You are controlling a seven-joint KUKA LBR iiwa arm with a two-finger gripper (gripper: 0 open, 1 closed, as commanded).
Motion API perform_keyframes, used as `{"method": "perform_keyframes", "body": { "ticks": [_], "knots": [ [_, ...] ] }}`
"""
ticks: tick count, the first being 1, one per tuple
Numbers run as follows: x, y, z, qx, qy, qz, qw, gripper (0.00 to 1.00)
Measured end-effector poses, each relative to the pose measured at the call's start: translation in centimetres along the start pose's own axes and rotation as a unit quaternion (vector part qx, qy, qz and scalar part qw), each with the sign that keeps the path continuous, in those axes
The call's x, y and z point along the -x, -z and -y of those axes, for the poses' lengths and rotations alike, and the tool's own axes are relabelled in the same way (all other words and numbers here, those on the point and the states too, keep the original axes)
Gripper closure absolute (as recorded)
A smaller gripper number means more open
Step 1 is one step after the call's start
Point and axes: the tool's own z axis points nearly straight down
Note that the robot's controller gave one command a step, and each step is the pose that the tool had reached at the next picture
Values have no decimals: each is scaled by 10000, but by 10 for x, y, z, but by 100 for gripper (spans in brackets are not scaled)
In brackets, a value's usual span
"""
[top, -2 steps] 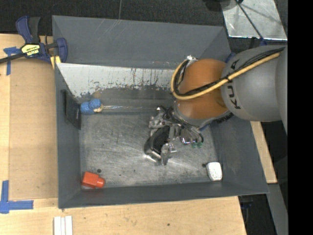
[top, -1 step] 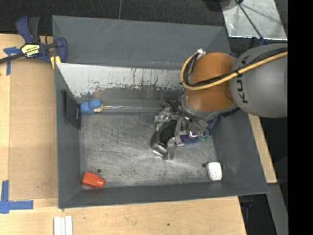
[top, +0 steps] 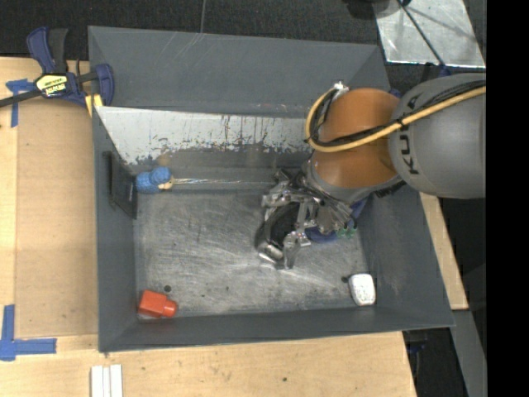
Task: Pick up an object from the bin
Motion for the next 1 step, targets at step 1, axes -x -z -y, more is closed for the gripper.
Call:
{"method": "perform_keyframes", "body": {
  "ticks": [1],
  "knots": [
    [-7,2,30,-131,1163,87,9931,100]
  ]
}}
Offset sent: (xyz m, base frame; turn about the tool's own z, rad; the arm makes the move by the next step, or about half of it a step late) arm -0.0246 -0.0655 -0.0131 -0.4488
